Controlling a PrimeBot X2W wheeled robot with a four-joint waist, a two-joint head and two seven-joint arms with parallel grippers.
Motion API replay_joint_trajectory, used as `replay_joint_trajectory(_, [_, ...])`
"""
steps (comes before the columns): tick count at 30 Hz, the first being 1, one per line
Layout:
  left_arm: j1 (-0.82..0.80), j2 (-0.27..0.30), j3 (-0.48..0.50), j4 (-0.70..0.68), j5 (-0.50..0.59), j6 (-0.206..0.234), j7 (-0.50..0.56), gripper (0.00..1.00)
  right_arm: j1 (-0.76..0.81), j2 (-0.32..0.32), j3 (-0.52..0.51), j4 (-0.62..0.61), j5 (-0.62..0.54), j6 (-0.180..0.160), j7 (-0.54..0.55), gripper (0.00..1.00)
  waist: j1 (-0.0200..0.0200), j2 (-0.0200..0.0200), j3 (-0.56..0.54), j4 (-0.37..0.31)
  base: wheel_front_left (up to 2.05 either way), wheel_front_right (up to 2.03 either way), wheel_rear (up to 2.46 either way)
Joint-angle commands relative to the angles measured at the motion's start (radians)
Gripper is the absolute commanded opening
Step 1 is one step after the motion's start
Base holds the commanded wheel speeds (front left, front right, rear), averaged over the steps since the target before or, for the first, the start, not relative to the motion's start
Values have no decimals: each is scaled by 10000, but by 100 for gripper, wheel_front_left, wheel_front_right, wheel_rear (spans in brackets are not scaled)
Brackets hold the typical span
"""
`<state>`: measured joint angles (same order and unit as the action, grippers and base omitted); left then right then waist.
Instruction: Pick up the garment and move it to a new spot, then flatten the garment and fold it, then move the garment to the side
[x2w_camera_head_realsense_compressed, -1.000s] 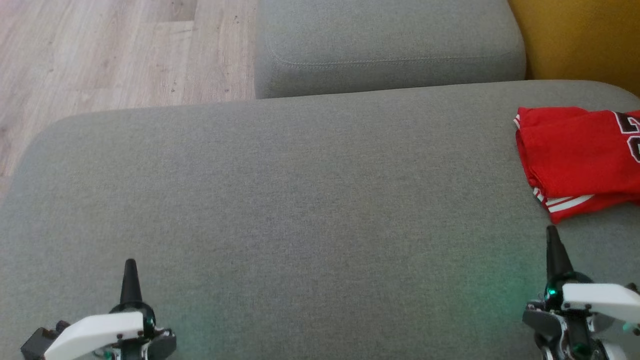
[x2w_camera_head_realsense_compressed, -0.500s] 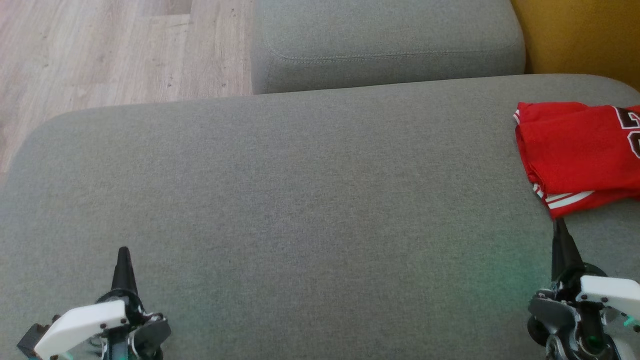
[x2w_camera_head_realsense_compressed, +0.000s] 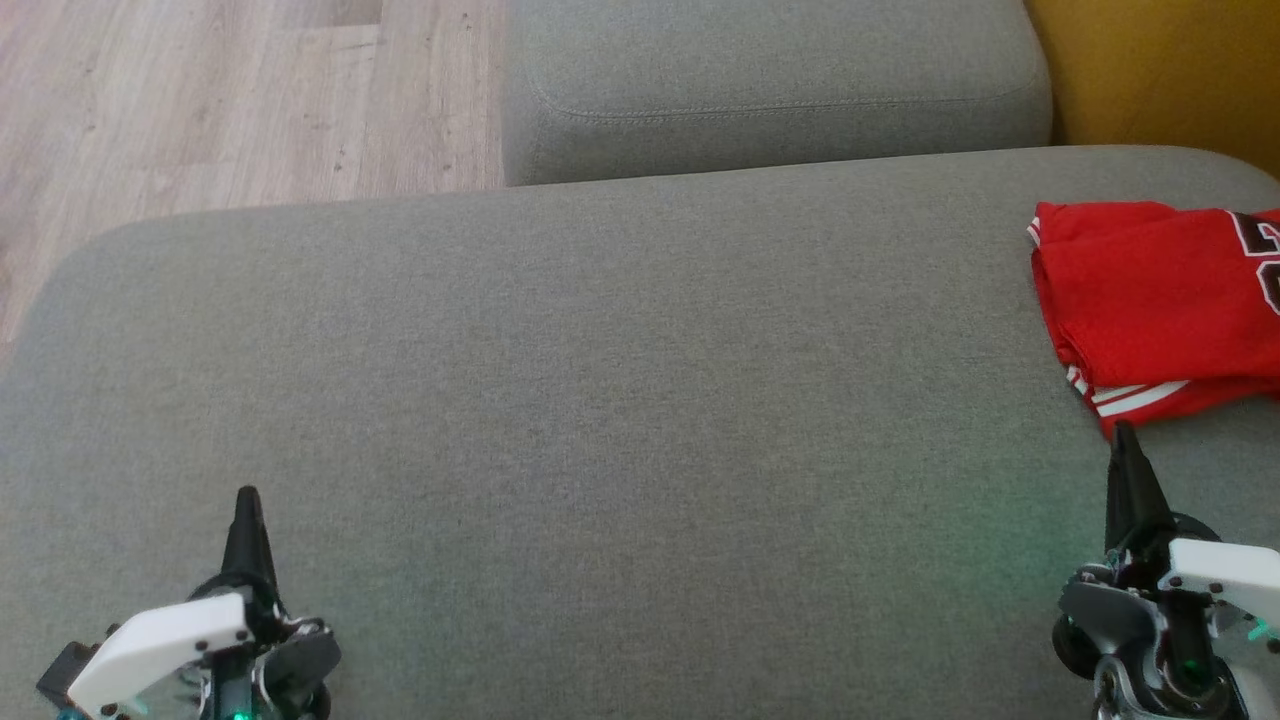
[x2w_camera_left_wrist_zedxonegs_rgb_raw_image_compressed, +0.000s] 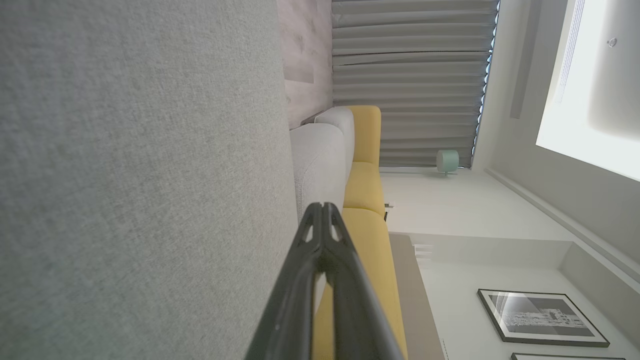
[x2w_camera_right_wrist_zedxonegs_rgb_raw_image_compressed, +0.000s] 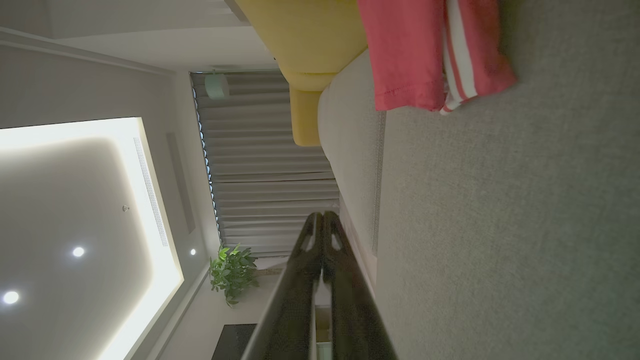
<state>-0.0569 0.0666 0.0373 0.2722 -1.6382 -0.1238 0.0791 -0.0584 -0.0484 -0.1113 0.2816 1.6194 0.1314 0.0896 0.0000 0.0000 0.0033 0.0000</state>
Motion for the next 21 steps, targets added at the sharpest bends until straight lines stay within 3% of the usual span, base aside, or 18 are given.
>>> replay_joint_trajectory(1, [-481,96,405,-287,-4,-69,52,0,-477,-157,165,-379,49,-7,84,0,0,0,-1,0,0,0,0])
replay_joint_trajectory(21, [-487,40,483,-283,62,-69,115,0,-481,-124,118,-376,10,-7,121,0,0,0,-1,0,0,0,0])
